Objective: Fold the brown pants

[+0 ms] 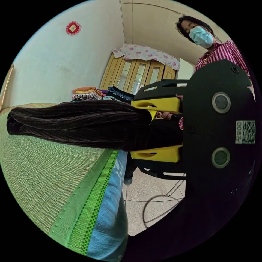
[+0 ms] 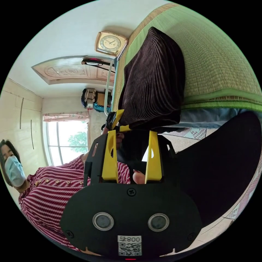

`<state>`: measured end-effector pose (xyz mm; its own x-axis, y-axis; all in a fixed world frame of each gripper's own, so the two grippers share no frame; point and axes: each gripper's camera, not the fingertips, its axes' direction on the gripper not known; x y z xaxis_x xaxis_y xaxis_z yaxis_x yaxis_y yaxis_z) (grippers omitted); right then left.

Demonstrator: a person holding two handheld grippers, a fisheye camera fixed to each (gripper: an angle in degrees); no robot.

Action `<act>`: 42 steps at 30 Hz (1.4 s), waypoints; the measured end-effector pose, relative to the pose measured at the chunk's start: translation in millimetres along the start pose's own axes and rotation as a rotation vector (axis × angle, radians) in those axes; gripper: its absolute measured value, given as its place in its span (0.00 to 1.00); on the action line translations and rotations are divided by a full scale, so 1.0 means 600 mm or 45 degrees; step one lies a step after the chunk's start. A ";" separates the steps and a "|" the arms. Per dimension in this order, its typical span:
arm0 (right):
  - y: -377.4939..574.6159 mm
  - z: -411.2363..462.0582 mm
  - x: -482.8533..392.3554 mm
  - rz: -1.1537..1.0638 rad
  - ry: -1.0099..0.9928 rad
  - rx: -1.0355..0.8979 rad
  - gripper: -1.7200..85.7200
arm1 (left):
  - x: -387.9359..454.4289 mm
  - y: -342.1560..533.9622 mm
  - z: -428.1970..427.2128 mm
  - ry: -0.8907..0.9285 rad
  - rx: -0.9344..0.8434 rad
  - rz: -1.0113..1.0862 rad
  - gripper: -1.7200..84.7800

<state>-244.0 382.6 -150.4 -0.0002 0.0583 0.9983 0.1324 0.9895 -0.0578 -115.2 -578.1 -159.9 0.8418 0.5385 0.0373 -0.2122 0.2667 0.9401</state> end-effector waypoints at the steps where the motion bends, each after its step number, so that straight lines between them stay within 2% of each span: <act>1: 0.003 0.002 0.008 0.013 -0.009 0.002 0.21 | 0.003 -0.004 0.000 -0.003 0.008 -0.002 0.24; 14: 0.044 0.032 0.088 0.161 -0.192 0.078 0.24 | 0.034 -0.052 0.025 0.173 0.026 -0.027 0.22; 25: 0.103 0.035 0.160 0.279 -0.398 0.265 0.25 | 0.034 -0.084 0.036 0.197 0.044 -0.054 0.21; 42: 0.163 0.059 0.223 0.389 -0.510 0.381 0.26 | 0.049 -0.114 0.050 0.231 0.053 -0.042 0.21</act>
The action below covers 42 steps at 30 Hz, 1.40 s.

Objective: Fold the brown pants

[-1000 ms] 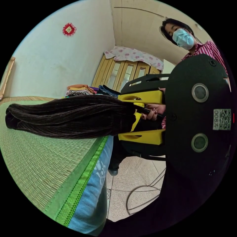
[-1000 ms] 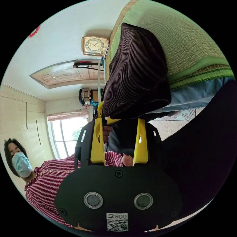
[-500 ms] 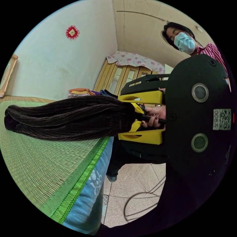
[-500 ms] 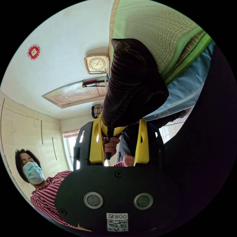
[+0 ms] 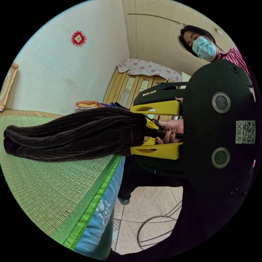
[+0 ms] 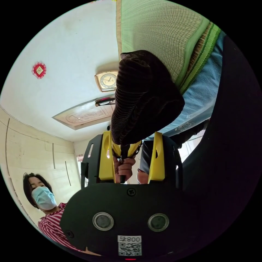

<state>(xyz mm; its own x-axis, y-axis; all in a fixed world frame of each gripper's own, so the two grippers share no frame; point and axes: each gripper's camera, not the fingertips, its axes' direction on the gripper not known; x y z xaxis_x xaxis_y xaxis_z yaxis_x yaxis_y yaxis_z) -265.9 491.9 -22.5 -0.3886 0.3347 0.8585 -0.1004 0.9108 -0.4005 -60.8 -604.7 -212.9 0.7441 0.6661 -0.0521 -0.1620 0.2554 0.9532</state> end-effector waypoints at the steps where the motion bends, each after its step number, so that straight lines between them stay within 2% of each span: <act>1: 0.003 0.000 0.005 0.007 0.001 0.005 0.26 | 0.000 -0.001 0.001 -0.003 -0.003 0.000 0.21; 14: 0.009 0.006 0.057 0.076 -0.051 0.099 0.28 | -0.002 0.000 0.015 0.020 -0.053 -0.011 0.21; 27: -0.023 0.026 0.113 0.117 -0.086 0.057 0.18 | 0.012 0.022 0.006 -0.042 -0.181 0.094 0.20; 35: -0.033 -0.006 0.136 0.140 -0.102 -0.002 0.17 | -0.007 0.049 -0.104 0.069 0.121 0.042 0.20; 42: -0.027 -0.036 0.141 0.158 -0.076 -0.064 0.17 | -0.015 0.049 -0.128 0.170 0.220 -0.010 0.24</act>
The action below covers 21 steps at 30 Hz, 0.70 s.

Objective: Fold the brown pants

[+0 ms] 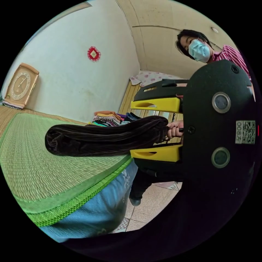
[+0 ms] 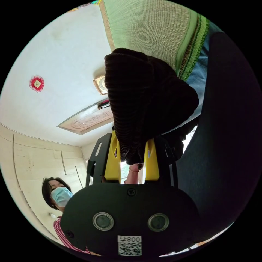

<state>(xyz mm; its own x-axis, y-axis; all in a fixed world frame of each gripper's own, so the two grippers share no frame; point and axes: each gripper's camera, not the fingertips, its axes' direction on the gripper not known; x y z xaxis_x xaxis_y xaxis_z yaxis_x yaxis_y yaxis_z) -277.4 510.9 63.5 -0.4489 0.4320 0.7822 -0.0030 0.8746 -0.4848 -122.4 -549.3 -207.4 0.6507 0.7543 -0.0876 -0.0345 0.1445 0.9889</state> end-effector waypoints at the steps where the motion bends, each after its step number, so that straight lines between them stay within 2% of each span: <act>1: 0.002 -0.004 0.001 0.006 0.001 -0.003 0.17 | 0.001 0.001 -0.003 0.000 0.007 -0.007 0.24; 7: 0.001 -0.018 -0.004 0.031 0.017 -0.020 0.17 | 0.013 0.016 -0.020 -0.002 0.001 -0.042 0.25; 21: -0.032 -0.044 -0.031 0.062 0.035 -0.035 0.17 | 0.092 0.115 -0.040 0.017 -0.171 -0.067 0.25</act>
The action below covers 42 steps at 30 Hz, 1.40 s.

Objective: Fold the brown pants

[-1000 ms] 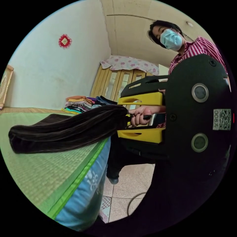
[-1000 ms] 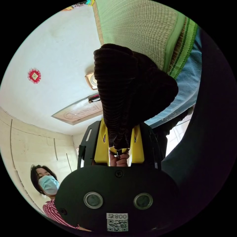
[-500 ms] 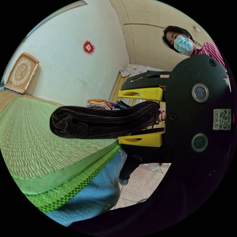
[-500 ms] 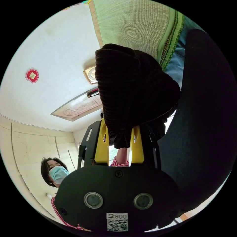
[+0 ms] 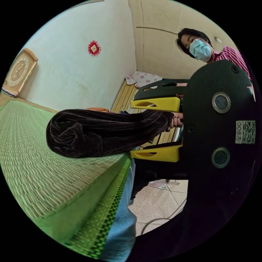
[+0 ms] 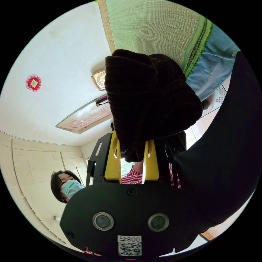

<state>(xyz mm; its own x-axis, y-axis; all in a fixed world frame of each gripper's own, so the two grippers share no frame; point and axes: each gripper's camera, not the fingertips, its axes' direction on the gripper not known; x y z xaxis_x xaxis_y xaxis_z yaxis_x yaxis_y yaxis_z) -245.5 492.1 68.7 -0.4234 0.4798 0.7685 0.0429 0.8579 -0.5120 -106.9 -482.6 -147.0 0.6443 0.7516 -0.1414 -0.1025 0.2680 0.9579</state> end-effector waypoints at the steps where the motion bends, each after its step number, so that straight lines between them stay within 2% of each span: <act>1: -0.001 -0.004 0.002 0.004 -0.001 0.005 0.17 | 0.007 0.013 0.000 -0.006 -0.014 -0.002 0.26; 9: -0.002 -0.037 0.010 -0.001 -0.001 0.015 0.17 | 0.059 0.100 -0.004 0.006 0.000 -0.047 0.25; 16: -0.003 -0.094 0.025 -0.023 0.023 0.000 0.17 | 0.120 0.211 0.004 -0.077 -0.049 -0.048 0.16; 29: -0.040 -0.264 -0.024 -0.195 -0.050 -0.031 0.16 | 0.329 0.444 0.078 -0.194 -0.076 0.186 0.12; 35: -0.085 -0.404 -0.136 -0.389 -0.084 -0.007 0.16 | 0.480 0.504 0.197 -0.230 -0.161 0.413 0.12; 42: -0.091 -0.680 -0.448 -0.851 0.036 0.165 0.15 | 0.719 0.569 0.430 -0.141 -0.314 0.772 0.12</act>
<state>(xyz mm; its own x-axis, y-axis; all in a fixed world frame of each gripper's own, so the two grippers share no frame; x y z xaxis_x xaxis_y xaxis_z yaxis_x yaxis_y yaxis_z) 235.3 391.3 47.0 -0.2977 -0.1395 0.9444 -0.3289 0.9437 0.0357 331.6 -222.5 183.7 0.4903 0.7499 0.4442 -0.6339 -0.0430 0.7723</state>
